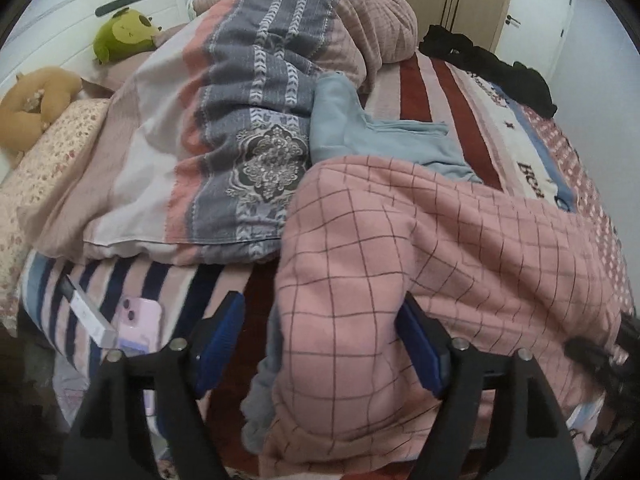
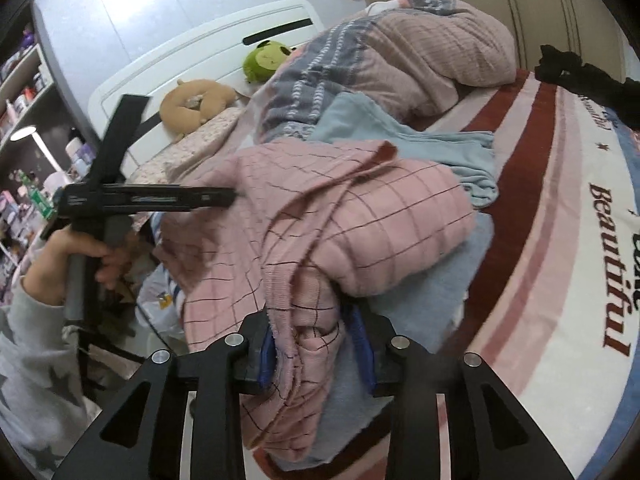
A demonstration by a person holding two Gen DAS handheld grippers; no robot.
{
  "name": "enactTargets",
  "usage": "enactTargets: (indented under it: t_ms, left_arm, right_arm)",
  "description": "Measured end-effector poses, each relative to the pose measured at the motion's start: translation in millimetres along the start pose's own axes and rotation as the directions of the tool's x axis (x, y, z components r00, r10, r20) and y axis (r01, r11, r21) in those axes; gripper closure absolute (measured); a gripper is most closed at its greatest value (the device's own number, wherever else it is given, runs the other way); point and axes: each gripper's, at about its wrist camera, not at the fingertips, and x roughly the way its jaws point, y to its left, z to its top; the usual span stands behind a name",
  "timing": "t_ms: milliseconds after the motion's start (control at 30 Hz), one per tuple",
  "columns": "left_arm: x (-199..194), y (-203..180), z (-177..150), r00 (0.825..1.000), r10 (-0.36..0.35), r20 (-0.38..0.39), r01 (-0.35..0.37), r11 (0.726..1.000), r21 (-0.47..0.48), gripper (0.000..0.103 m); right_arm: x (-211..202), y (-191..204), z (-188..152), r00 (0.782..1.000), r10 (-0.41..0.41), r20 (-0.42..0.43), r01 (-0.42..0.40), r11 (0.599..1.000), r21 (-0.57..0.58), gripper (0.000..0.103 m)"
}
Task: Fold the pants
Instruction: 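Carry the folded pants onto the clothes pile by the headboard and release both grippers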
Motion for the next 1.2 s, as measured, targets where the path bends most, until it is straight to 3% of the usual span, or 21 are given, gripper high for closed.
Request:
enactTargets:
  t_ms: [133,233,333,433,500,567,767,800,933,1067,1200]
  left_arm:
    - [-11.6,2.6,-0.3,0.999,0.034,-0.004,-0.034,0.999,0.015,0.025]
    - [-32.9,6.0,2.5,0.998,0.041,0.050,-0.041,0.999,-0.003,0.025]
    - [-62.3,7.4,7.6,0.988,-0.052,0.148,0.060,0.997,-0.055,0.025]
    - [-76.5,-5.7,12.2,0.964,-0.163,0.210,0.177,0.983,-0.051,0.025]
    - [-72.2,-16.0,13.3,0.962,-0.188,0.199,0.196,0.980,-0.022,0.025]
    - [-58.3,-22.4,11.1,0.966,-0.198,0.165,0.201,0.979,-0.006,0.025]
    - [3.9,7.3,-7.5,0.993,-0.118,0.019,0.119,0.987,-0.111,0.023]
    - [16.9,15.9,-12.6,0.988,-0.152,-0.005,0.150,0.979,-0.141,0.020]
    - [38.0,27.8,-25.2,0.967,-0.256,0.014,0.253,0.942,-0.222,0.015]
    - [39.2,21.6,-24.0,0.964,-0.266,0.006,0.263,0.948,-0.181,0.013]
    - [10.9,20.8,-18.0,0.973,-0.224,0.063,0.230,0.965,-0.122,0.013]
  right_arm:
    - [-7.3,-1.8,-1.6,1.000,-0.017,-0.012,0.017,1.000,-0.017,0.066]
    - [-34.2,3.4,1.2,0.999,-0.023,0.032,0.024,0.998,-0.056,0.063]
    - [-64.8,16.0,12.5,0.988,-0.058,0.144,0.079,0.986,-0.144,0.061]
    - [-68.2,22.7,29.1,0.988,0.005,0.151,0.019,0.988,-0.156,0.061]
    - [-52.2,27.4,38.9,0.991,0.093,0.099,-0.075,0.983,-0.166,0.061]
    - [-36.5,31.7,41.1,0.991,0.112,0.074,-0.096,0.976,-0.193,0.062]
    - [13.0,2.5,35.7,0.999,0.021,-0.024,-0.024,0.991,-0.132,0.063]
    - [18.8,-4.4,32.9,0.999,0.013,-0.044,-0.019,0.991,-0.135,0.063]
    - [29.3,-26.8,26.8,0.998,0.018,-0.067,-0.026,0.993,-0.114,0.064]
    - [31.9,-38.8,24.5,0.998,0.022,-0.066,-0.030,0.992,-0.124,0.064]
    - [22.7,-48.8,20.0,0.996,0.063,-0.065,-0.069,0.993,-0.096,0.064]
